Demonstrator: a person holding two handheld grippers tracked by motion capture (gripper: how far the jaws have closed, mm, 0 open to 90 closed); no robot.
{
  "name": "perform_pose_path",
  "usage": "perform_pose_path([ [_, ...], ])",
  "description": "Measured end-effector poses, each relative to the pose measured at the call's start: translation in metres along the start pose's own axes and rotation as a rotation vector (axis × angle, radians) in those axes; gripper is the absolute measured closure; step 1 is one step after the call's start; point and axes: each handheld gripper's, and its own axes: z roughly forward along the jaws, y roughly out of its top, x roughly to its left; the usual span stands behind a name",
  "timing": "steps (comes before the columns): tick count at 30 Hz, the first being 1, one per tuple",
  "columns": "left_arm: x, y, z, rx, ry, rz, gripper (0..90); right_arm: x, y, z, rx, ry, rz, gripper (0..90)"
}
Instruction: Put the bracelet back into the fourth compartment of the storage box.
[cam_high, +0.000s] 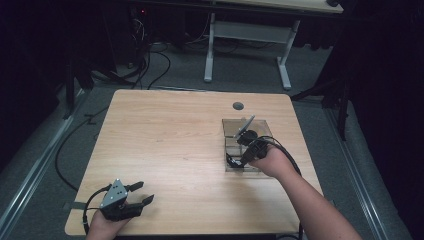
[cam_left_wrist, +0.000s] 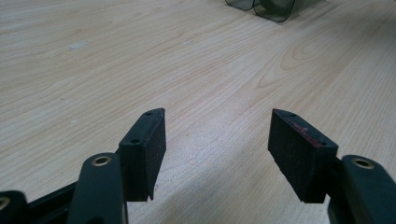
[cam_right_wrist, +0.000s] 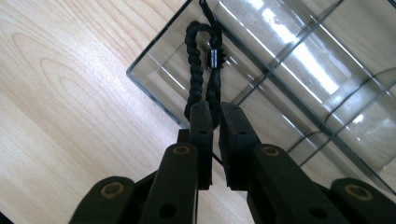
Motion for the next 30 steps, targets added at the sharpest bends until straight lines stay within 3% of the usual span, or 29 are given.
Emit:
perform_pose_path([
  [8,0.000,0.000,0.000,0.003,0.002,-0.001,37.2,0.000,-0.011,-0.006,-0.014,-0.007,-0.009,83.9],
  [9,0.000,0.000,0.000,0.002,0.002,-0.002,37.2,0.001,-0.012,-0.006,-0.015,-0.005,0.011,83.9],
  [12,0.000,0.000,0.000,0.002,0.002,-0.001,37.2,0.002,-0.016,-0.007,-0.024,-0.002,-0.002,83.8],
  [14,0.000,0.000,0.000,0.002,0.002,-0.001,37.2,0.003,-0.018,-0.008,-0.017,0.002,0.020,83.7],
  [20,0.000,0.000,0.000,0.002,0.004,-0.003,37.2,0.008,-0.026,-0.007,-0.040,0.003,-0.015,82.4],
  [22,0.000,0.000,0.000,0.003,0.004,-0.003,37.2,0.011,-0.029,-0.007,-0.035,0.003,0.004,81.7],
  [23,0.000,0.000,0.000,0.003,0.005,-0.003,37.2,0.011,-0.029,-0.007,-0.041,-0.001,-0.016,81.6],
  [30,0.000,0.000,0.000,0.001,0.004,-0.003,37.2,0.014,-0.035,-0.003,-0.057,0.015,-0.012,79.5],
])
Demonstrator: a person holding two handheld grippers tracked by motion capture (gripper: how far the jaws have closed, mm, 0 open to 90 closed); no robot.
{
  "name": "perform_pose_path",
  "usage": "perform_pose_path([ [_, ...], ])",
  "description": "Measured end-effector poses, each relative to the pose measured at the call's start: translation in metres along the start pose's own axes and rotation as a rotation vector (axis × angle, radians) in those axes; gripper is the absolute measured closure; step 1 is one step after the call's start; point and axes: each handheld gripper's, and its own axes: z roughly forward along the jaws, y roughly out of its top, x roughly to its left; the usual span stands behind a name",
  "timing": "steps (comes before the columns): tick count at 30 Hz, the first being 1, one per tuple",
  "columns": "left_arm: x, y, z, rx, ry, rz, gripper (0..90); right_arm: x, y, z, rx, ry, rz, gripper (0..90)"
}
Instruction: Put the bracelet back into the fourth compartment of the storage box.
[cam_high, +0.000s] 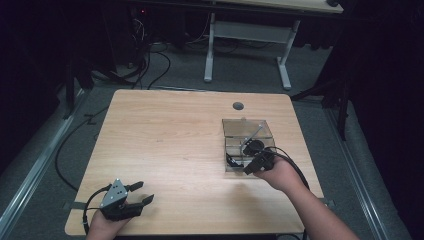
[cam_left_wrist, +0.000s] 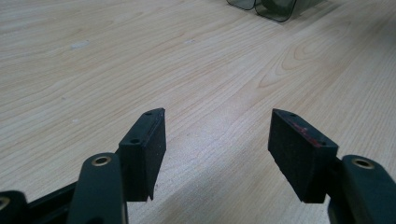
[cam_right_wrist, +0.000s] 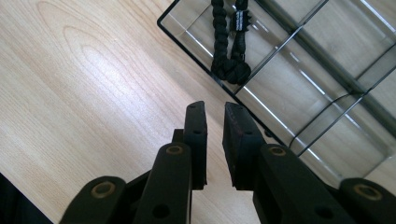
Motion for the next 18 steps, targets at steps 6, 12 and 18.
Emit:
perform_pose_path([
  [6,0.000,0.000,0.000,0.000,0.000,0.000,37.2,0.001,-0.008,0.003,-0.032,0.001,-0.004,76.0],
  [12,0.000,0.000,0.000,0.000,0.001,0.000,37.2,0.008,-0.017,0.006,-0.046,0.000,0.054,74.5],
  [18,0.000,0.000,0.000,0.000,0.002,0.000,37.2,0.012,-0.030,0.015,-0.131,0.001,0.022,71.3],
])
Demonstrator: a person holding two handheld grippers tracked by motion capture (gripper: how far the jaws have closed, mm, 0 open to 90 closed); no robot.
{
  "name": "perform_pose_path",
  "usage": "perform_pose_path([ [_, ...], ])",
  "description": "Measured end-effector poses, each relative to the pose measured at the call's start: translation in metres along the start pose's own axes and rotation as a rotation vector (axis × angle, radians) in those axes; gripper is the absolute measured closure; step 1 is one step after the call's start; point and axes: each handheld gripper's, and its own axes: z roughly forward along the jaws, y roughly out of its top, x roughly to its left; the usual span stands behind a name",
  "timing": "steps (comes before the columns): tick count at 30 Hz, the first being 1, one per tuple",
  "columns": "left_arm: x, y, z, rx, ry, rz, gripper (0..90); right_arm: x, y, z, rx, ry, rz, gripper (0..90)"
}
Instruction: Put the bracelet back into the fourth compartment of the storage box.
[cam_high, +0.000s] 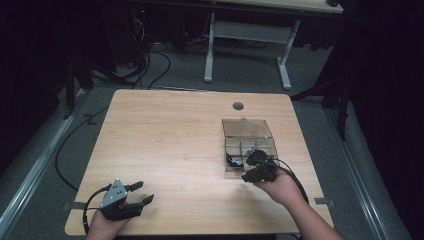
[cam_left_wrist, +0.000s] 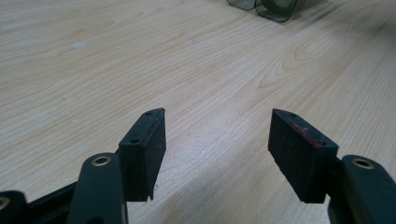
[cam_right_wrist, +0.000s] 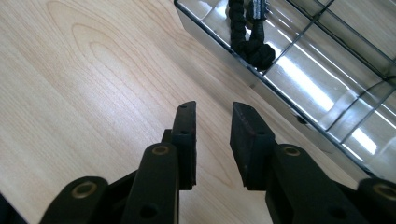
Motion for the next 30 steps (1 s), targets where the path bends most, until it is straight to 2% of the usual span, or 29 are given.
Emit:
perform_pose_path([
  [2,0.000,0.000,0.000,0.000,0.000,0.000,37.2,0.005,-0.009,0.003,-0.055,0.000,0.003,68.9],
  [3,0.000,0.000,0.000,0.000,0.000,0.000,37.2,0.005,-0.009,0.003,-0.055,0.000,0.003,68.9],
  [4,0.000,0.000,0.000,-0.001,0.001,0.000,37.2,0.008,-0.015,0.006,-0.103,-0.001,-0.014,66.4],
  [6,0.000,0.000,0.000,0.000,0.002,0.000,37.2,0.012,-0.021,0.009,-0.149,-0.016,-0.020,63.6],
  [8,0.000,0.000,0.000,0.001,0.002,0.001,37.2,0.015,-0.028,0.012,-0.215,-0.003,-0.024,60.2],
  [9,0.000,0.000,0.000,0.002,0.004,0.001,37.2,0.015,-0.028,0.012,-0.215,-0.003,-0.024,60.2],
  [10,0.000,0.000,0.000,0.002,0.005,0.000,37.1,0.019,-0.036,0.016,-0.282,-0.003,-0.028,58.0],
  [12,0.000,0.000,0.000,0.002,0.006,0.000,37.1,0.023,-0.042,0.020,-0.329,-0.003,-0.025,56.3],
  [17,-0.001,0.000,0.000,-0.005,0.019,-0.002,37.1,0.032,-0.057,0.035,-0.475,-0.030,-0.044,52.7],
  [19,0.000,0.000,0.000,-0.008,0.022,-0.002,37.0,0.034,-0.062,0.041,-0.513,-0.031,-0.044,51.2],
  [20,0.000,0.000,-0.001,-0.011,0.023,-0.003,37.0,0.034,-0.062,0.041,-0.513,-0.031,-0.044,51.2],
  [21,-0.001,0.000,-0.001,-0.013,0.029,-0.004,36.9,0.037,-0.069,0.048,-0.567,-0.051,-0.041,50.6],
  [22,-0.001,0.000,0.000,-0.012,0.032,-0.004,36.9,0.037,-0.072,0.051,-0.588,-0.053,-0.039,50.3],
  [23,-0.001,0.000,0.000,-0.012,0.032,-0.004,36.8,0.037,-0.072,0.051,-0.588,-0.053,-0.039,50.3],
  [24,-0.002,0.000,0.000,-0.011,0.036,0.001,36.9,0.038,-0.075,0.049,-0.613,-0.071,-0.047,50.0],
  [25,-0.002,0.000,0.000,-0.009,0.040,0.003,36.8,0.038,-0.075,0.049,-0.617,-0.064,-0.044,49.5],
  [27,-0.002,0.000,0.001,-0.003,0.042,0.003,36.8,0.035,-0.074,0.051,-0.592,-0.051,-0.029,48.0],
  [30,-0.002,0.000,0.001,-0.003,0.045,-0.001,36.8,0.034,-0.073,0.052,-0.594,-0.035,-0.021,48.0],
])
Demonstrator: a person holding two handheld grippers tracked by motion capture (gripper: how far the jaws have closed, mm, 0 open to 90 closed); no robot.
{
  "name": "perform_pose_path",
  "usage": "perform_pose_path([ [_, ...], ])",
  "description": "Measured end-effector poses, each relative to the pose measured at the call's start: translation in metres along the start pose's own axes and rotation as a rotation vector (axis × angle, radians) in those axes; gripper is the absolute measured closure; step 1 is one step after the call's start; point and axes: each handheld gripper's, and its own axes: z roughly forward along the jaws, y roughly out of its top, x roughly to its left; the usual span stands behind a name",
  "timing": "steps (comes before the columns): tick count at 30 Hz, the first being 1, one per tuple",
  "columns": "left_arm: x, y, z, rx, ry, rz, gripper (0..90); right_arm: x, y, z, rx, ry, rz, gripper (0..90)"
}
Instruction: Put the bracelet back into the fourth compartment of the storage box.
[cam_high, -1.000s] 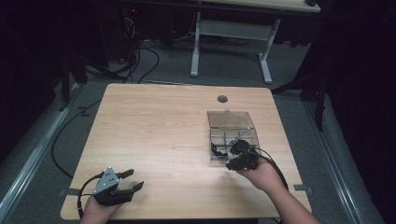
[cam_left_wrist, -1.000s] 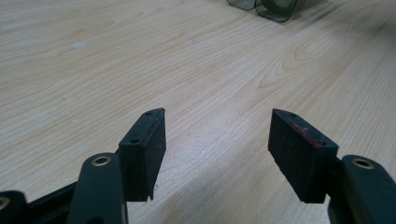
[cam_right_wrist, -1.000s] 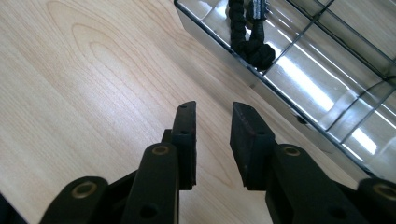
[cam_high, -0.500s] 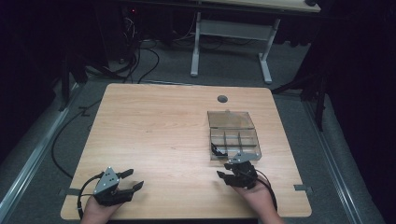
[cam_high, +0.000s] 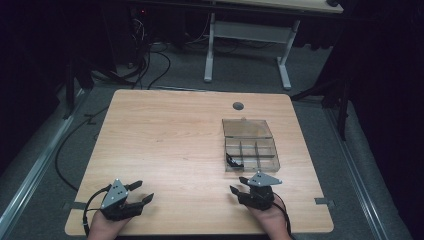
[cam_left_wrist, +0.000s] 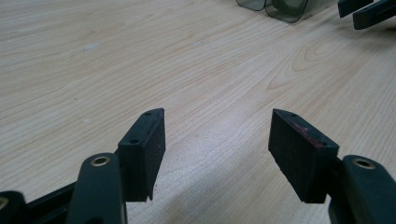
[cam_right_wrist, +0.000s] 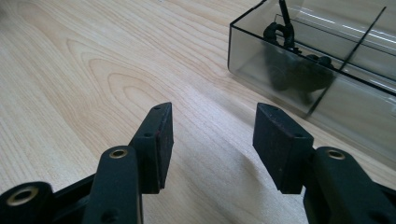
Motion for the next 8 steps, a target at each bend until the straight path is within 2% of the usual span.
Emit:
perform_pose_path([
  [8,0.0000,-0.0003,-0.0007,-0.007,-0.002,0.003,36.8,0.0025,0.0007,0.0016,0.018,-0.010,-0.015,47.3],
])
